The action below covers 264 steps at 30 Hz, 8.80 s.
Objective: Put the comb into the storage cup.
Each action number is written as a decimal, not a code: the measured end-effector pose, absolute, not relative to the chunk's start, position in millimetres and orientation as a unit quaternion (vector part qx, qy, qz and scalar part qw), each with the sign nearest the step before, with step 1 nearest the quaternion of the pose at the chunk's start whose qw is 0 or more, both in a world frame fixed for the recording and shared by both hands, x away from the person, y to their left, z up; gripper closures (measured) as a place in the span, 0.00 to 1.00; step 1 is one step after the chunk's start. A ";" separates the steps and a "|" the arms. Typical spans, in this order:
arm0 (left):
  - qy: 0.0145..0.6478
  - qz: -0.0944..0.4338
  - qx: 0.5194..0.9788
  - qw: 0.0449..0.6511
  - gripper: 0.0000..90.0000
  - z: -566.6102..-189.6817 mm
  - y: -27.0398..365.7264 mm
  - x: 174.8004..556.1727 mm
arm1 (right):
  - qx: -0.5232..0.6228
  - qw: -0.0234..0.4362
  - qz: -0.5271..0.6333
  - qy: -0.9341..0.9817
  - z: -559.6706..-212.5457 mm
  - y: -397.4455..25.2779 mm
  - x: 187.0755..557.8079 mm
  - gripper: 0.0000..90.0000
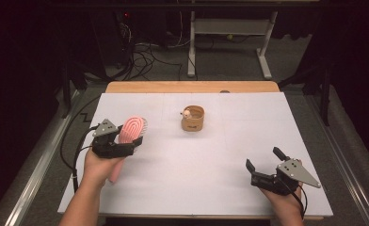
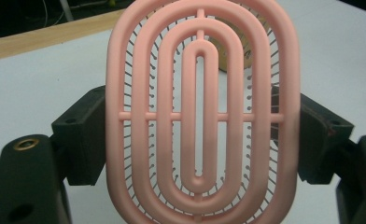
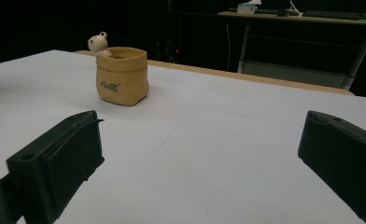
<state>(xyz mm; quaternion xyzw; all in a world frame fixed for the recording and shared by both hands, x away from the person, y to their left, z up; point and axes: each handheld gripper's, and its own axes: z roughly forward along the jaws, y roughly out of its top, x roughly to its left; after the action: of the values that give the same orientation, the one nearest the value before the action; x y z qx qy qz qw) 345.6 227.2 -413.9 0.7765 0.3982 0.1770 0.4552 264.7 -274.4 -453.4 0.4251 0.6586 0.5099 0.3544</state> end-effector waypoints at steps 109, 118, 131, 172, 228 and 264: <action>0.247 0.194 0.748 0.585 0.23 -385.3 82.4 311.9 | 0.420 0.353 0.510 0.662 -454.2 -272.8 265.6 0.00; 0.247 0.199 0.746 0.585 0.23 -385.5 80.1 312.1 | 0.418 0.349 0.513 0.664 -453.4 -270.6 265.9 0.00; 0.242 0.207 0.747 0.583 0.23 -386.0 77.7 312.5 | 0.398 0.342 0.531 0.666 -430.6 -253.4 274.5 0.00; 0.241 0.218 0.753 0.573 0.23 -397.9 61.2 307.8 | 0.356 0.287 0.598 0.658 -371.7 -198.5 288.2 0.00; 0.227 0.232 0.754 0.572 0.23 -404.9 40.1 293.5 | 0.390 0.138 0.616 0.671 -379.8 -160.2 298.1 0.47; 0.226 0.261 0.751 0.563 0.22 -400.1 37.5 289.4 | 0.418 0.093 0.622 0.656 -374.7 -159.9 296.5 0.67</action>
<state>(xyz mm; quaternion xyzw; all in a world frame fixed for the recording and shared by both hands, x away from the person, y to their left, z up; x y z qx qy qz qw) 289.4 37.5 -400.1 0.7510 0.2264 0.2608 0.5629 296.5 -159.9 -374.7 0.4177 0.6559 0.6218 0.0931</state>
